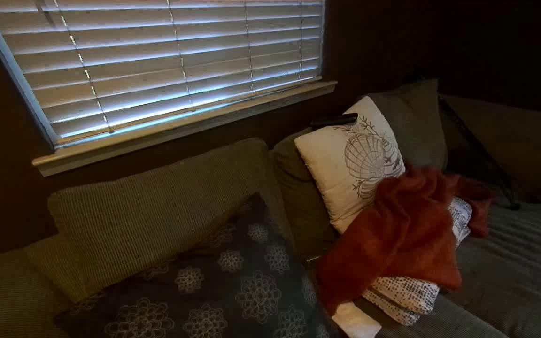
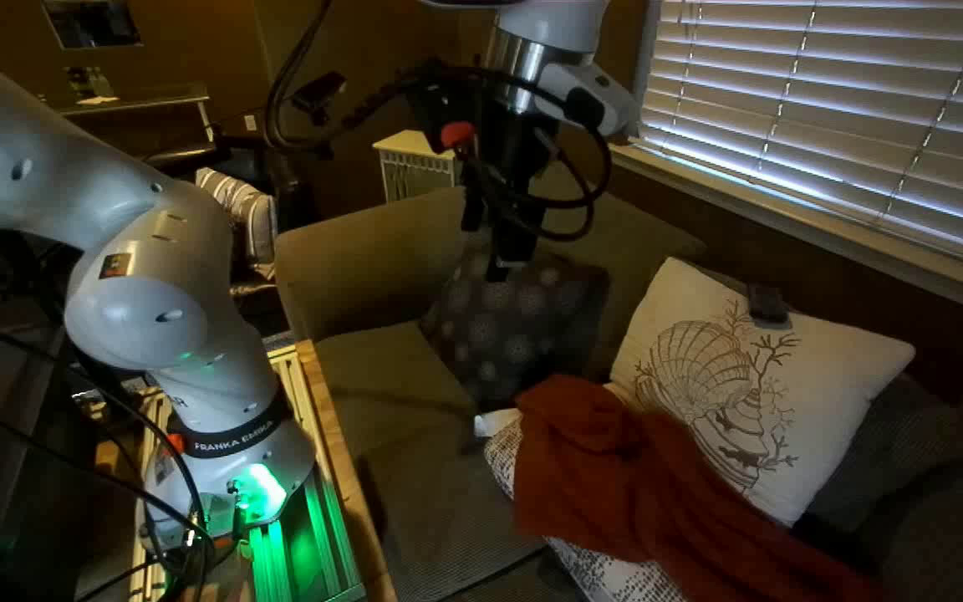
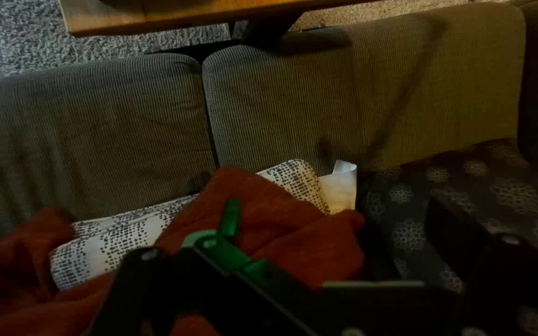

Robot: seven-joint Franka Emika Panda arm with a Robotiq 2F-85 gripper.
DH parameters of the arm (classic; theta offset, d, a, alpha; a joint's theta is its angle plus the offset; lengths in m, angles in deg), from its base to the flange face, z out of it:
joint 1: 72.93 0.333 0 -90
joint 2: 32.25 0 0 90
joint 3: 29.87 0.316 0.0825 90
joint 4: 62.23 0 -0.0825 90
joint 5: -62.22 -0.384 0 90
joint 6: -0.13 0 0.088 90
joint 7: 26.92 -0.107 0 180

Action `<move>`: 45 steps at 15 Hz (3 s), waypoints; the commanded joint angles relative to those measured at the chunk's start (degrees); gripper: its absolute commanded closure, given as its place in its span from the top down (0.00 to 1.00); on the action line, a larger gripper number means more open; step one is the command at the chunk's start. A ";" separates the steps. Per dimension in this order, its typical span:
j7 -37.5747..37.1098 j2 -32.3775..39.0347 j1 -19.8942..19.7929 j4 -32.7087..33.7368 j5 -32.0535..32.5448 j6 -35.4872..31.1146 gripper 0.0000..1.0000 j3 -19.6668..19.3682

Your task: Remove the black remote from the white pillow, place it on the brown fleece and then cover the remote with the fleece

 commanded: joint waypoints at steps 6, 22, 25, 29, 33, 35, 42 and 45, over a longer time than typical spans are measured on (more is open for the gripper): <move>0.36 1.04 -1.37 0.90 -0.84 0.24 1.00 0.56; 8.90 26.14 -3.49 24.05 8.49 -10.72 1.00 -0.89; 10.81 30.84 -2.95 27.97 8.60 -12.92 1.00 0.74; 11.58 35.54 -2.13 32.70 9.59 -13.63 1.00 3.44; 10.77 35.56 -2.11 32.11 9.03 -13.93 1.00 4.86; 10.77 36.33 -1.80 32.87 9.16 -13.90 1.00 5.19; 10.91 36.48 -1.88 33.19 9.20 -13.81 1.00 5.10; 11.62 37.70 -1.97 34.33 9.99 -16.39 1.00 5.04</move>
